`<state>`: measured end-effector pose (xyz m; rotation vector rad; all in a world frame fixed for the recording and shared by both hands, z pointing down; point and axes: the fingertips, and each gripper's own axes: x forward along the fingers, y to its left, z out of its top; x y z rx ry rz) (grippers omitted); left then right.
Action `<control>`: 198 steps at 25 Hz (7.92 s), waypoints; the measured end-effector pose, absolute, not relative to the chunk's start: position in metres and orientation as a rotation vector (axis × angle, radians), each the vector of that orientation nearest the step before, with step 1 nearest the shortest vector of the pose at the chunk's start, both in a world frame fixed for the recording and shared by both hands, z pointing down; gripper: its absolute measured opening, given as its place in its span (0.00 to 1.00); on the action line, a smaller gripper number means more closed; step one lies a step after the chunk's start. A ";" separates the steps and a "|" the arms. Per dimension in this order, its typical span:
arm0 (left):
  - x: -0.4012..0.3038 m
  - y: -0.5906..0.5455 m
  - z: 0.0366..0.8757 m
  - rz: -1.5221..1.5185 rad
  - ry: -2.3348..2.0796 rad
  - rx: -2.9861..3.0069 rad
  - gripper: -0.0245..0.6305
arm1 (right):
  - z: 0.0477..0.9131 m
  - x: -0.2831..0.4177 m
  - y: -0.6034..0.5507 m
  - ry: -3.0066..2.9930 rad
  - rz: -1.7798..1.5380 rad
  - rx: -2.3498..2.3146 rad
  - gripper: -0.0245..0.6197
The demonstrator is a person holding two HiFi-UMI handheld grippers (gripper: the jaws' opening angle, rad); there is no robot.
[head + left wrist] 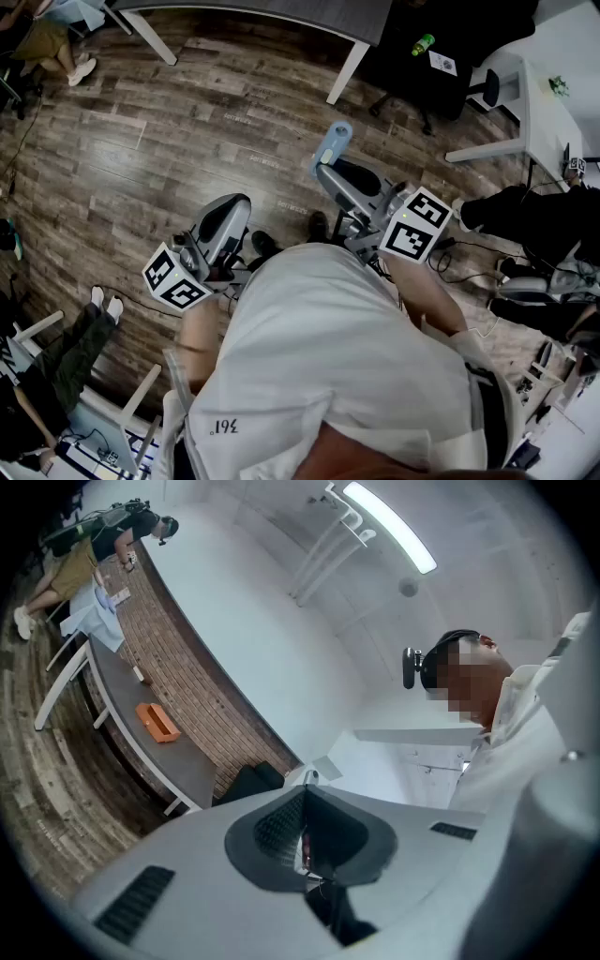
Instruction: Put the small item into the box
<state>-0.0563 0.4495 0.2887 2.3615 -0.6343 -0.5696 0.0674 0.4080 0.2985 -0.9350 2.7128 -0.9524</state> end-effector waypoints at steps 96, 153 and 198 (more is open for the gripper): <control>-0.104 0.143 0.320 -0.507 -0.634 2.330 0.05 | 0.334 0.052 0.092 2.767 -0.926 -1.232 0.15; -0.074 -0.160 0.328 -0.428 -0.783 2.313 0.05 | 0.380 0.058 -0.212 2.893 -1.071 -1.089 0.15; -0.055 -0.280 0.467 -0.099 -0.744 2.213 0.09 | 0.562 0.040 -0.365 3.647 -1.077 -1.280 0.15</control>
